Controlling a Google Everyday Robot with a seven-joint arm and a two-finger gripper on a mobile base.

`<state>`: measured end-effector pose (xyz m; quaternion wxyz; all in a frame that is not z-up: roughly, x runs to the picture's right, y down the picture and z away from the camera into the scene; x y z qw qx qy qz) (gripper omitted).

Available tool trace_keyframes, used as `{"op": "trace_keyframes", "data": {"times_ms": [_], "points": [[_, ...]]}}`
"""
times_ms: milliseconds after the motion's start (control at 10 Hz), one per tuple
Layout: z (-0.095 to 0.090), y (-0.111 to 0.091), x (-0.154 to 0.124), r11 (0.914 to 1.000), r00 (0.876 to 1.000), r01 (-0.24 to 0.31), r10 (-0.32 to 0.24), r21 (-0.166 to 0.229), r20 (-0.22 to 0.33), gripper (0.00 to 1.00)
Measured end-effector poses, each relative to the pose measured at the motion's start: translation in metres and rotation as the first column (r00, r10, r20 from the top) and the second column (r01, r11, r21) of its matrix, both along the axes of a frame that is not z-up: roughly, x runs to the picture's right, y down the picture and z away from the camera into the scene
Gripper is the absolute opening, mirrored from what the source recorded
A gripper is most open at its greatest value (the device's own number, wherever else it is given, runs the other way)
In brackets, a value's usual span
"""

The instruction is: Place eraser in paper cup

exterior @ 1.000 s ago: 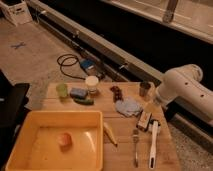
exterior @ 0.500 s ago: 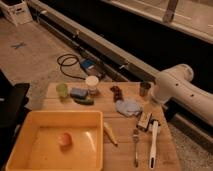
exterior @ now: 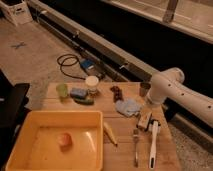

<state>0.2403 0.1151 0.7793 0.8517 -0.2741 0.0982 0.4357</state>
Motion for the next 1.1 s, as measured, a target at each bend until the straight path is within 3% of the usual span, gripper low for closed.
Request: {"op": "trace_keyframes", "data": {"times_ms": [400,600,1100], "points": [[0.026,0.014,0.002,0.9948,0.997,-0.068,0.066,-0.076,-0.03,0.63],[0.04,0.026,0.003,0.9861,0.994,-0.092,0.084,-0.138,-0.066,0.63],[0.04,0.026,0.005,0.9849,0.993,-0.099,0.089,-0.142,-0.075,0.63]]}}
